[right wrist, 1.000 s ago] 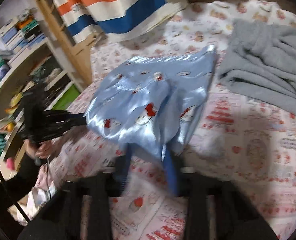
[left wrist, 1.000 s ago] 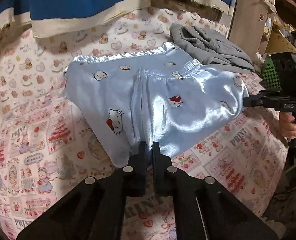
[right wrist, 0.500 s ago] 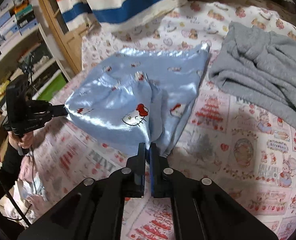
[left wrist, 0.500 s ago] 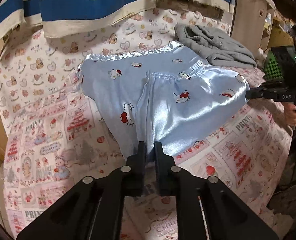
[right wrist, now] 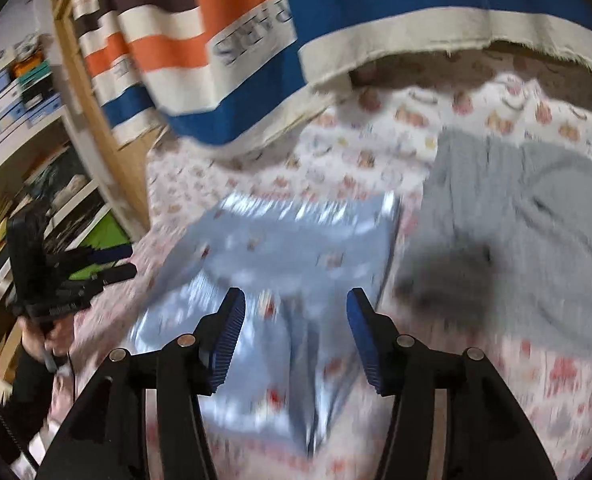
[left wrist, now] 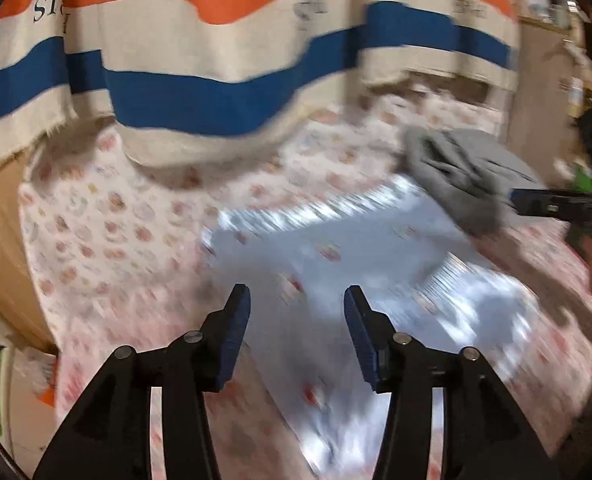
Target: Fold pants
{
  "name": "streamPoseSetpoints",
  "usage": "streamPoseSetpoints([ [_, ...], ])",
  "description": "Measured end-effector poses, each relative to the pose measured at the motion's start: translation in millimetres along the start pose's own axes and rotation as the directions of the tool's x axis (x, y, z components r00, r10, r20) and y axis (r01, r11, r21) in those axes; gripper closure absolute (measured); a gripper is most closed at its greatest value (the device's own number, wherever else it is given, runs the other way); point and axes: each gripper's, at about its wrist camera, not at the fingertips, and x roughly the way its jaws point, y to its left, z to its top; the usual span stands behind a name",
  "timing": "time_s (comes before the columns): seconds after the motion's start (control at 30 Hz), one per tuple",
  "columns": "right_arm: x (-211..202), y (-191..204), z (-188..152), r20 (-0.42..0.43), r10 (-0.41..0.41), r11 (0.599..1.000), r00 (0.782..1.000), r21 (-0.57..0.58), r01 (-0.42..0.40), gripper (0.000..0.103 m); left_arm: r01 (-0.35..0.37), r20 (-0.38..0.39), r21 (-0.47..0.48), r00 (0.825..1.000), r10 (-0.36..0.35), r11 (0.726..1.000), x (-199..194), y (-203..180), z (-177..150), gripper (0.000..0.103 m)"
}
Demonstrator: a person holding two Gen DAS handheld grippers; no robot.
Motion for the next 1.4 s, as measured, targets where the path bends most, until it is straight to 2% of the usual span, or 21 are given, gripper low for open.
streamPoseSetpoints([
  [0.17,40,-32,43,-0.035,-0.064,0.989,0.997,0.134,0.068,0.048,-0.028,-0.058,-0.111,0.998,0.021,0.993,48,37,33,0.052],
  [0.37,103,-57,68,-0.171,-0.136,0.983,0.976,0.102,0.155,0.048,-0.02,-0.156,-0.198,0.988,-0.011,0.98,103,76,48,0.051],
  [0.47,131,-66,71,-0.235,-0.166,0.978,0.958,0.087,0.191,0.048,-0.068,-0.19,-0.177,0.981,0.034,0.982,124,84,48,0.047],
  [0.53,146,-65,71,-0.267,-0.2,0.973,0.943,0.056,0.223,0.048,-0.036,-0.215,-0.202,0.977,-0.008,0.979,136,91,48,0.046],
  [0.63,168,-54,72,-0.31,-0.261,0.964,0.914,-0.032,0.264,0.035,0.012,-0.234,-0.251,0.97,-0.072,0.968,152,100,48,0.046],
  [0.73,190,-51,72,-0.362,-0.269,0.962,0.893,-0.055,0.268,0.035,0.047,-0.236,-0.297,0.964,-0.121,0.954,166,107,48,0.046],
  [0.77,195,-54,72,-0.363,-0.27,0.961,0.892,-0.043,0.274,0.035,0.064,-0.229,-0.314,0.963,-0.141,0.947,170,109,48,0.047],
  [0.83,199,-59,72,-0.353,-0.258,0.963,0.899,-0.019,0.269,0.042,0.09,-0.215,-0.339,0.962,-0.17,0.936,174,112,47,0.05],
  [0.87,200,-62,72,-0.35,-0.226,0.971,0.909,-0.006,0.239,0.057,0.086,-0.211,-0.338,0.964,-0.165,0.937,176,112,48,0.055],
  [0.9,201,-64,71,-0.356,-0.2,0.976,0.913,0.006,0.216,0.063,0.072,-0.21,-0.326,0.967,-0.147,0.942,176,111,48,0.058],
  [0.93,200,-67,71,-0.339,-0.193,0.978,0.921,0.01,0.209,0.067,0.069,-0.207,-0.319,0.968,-0.141,0.945,177,110,48,0.061],
  [1.0,201,-68,71,-0.343,-0.183,0.981,0.921,0.004,0.196,0.075,0.089,-0.198,-0.317,0.967,-0.158,0.944,179,110,49,0.063],
  [1.03,201,-69,71,-0.346,-0.168,0.983,0.923,0.011,0.183,0.077,0.091,-0.193,-0.321,0.968,-0.159,0.943,178,109,49,0.069],
  [1.07,201,-70,70,-0.346,-0.154,0.985,0.926,0.018,0.171,0.082,0.096,-0.188,-0.327,0.968,-0.164,0.94,178,109,50,0.082],
  [1.1,200,-73,71,-0.348,-0.137,0.987,0.927,0.027,0.156,0.094,0.113,-0.177,-0.336,0.967,-0.181,0.935,177,108,50,0.089],
  [1.13,199,-72,71,-0.346,-0.12,0.989,0.93,0.039,0.142,0.096,0.126,-0.167,-0.341,0.967,-0.192,0.932,174,107,51,0.097],
  [1.17,197,-73,71,-0.33,-0.094,0.991,0.939,0.061,0.121,0.097,0.129,-0.153,-0.34,0.97,-0.19,0.931,171,105,52,0.099],
  [1.3,178,-64,70,-0.245,-0.066,0.996,0.967,0.042,0.079,0.098,0.155,-0.067,-0.278,0.981,-0.18,0.948,147,93,61,0.1],
  [1.4,152,-51,66,-0.18,-0.057,0.998,0.982,0.0,0.058,0.098,0.197,-0.004,-0.237,0.979,-0.204,0.951,117,87,65,0.1],
])
